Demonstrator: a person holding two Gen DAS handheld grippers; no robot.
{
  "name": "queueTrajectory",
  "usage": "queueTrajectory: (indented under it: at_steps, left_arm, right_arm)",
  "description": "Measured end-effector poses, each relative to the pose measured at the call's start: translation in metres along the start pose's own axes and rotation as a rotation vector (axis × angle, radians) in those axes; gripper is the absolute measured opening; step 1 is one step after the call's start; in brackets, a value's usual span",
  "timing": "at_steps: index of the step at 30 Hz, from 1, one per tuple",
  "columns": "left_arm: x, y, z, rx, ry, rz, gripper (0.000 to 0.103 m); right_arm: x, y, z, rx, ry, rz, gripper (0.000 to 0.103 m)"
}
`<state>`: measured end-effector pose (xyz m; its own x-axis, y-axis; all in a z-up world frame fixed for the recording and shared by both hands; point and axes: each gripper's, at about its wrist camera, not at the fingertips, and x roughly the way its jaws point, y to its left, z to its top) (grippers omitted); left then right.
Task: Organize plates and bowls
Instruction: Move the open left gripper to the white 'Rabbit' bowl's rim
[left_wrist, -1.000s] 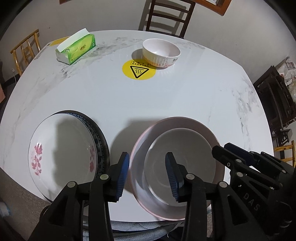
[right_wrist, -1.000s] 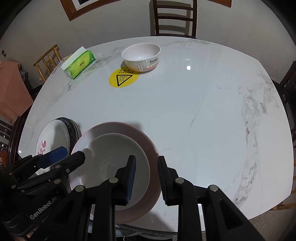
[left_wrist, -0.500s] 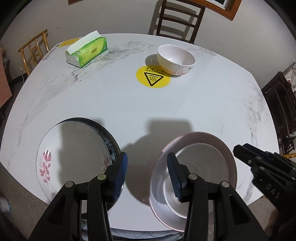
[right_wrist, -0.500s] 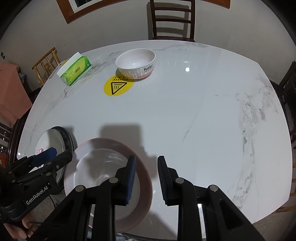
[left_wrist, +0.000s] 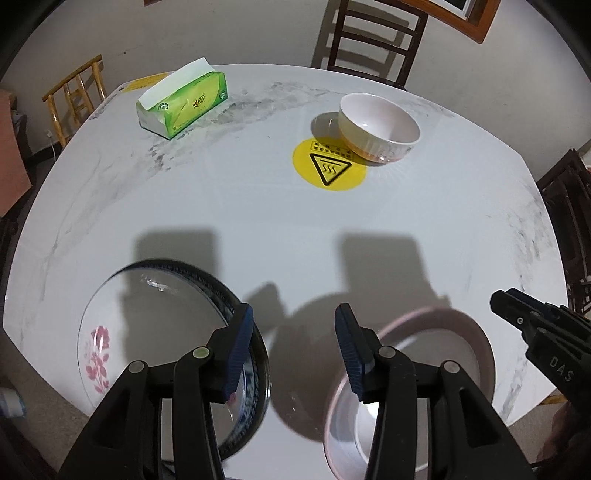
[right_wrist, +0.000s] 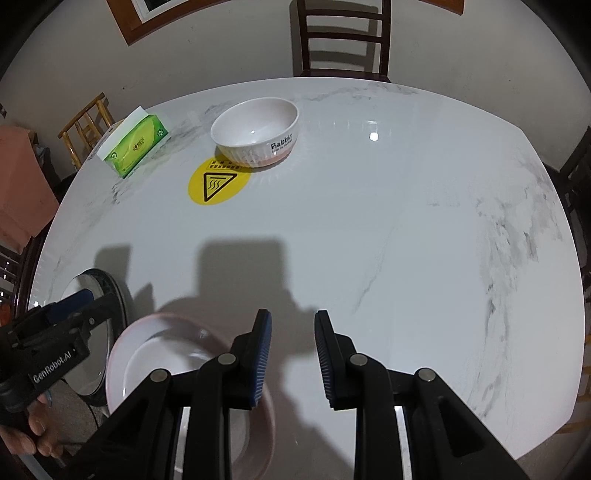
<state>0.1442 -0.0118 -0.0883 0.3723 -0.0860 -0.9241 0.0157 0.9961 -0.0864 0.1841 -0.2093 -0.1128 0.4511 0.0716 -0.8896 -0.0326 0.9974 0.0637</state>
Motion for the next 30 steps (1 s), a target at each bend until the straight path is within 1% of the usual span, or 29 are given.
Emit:
queueTrajectory:
  at_steps: [2,5,9,12,15,17,21,23,25,30]
  left_arm:
    - [0.004,0.002,0.007,-0.004,-0.001,0.005,0.042]
    - [0.011,0.003,0.017,-0.009,0.003,0.007,0.042]
    - [0.023,0.002,0.032,0.006,0.025,0.029,0.042]
    - [0.032,0.002,0.046,0.010,0.033,0.045,0.042]
    - [0.039,0.000,0.061,0.005,0.040,0.028,0.042]
    - [0.043,-0.002,0.070,0.007,0.042,0.019,0.042]
    - [0.049,-0.009,0.090,0.021,0.027,0.008,0.042]
    - [0.052,-0.012,0.100,0.020,0.022,-0.015,0.042]
    - [0.056,-0.013,0.111,0.000,0.035,-0.051,0.042]
    - [0.064,-0.015,0.139,-0.048,0.033,-0.061,0.042]
  right_arm:
    - [0.005,-0.004,0.006,0.002,0.006,0.013,0.025]
    - [0.013,-0.010,0.015,0.000,0.015,0.008,0.025]
    - [0.025,-0.018,0.031,-0.008,0.044,0.019,0.025]
    - [0.031,-0.023,0.045,-0.014,0.035,0.006,0.025]
    - [0.037,-0.027,0.061,-0.027,0.031,0.026,0.025]
    - [0.040,-0.029,0.072,-0.033,0.030,0.056,0.025]
    - [0.046,-0.031,0.095,-0.029,0.024,0.094,0.025]
    - [0.049,-0.031,0.108,-0.034,0.019,0.086,0.025]
    - [0.052,-0.030,0.121,-0.043,0.012,0.086,0.025]
    - [0.064,-0.027,0.148,-0.029,0.011,0.096,0.025]
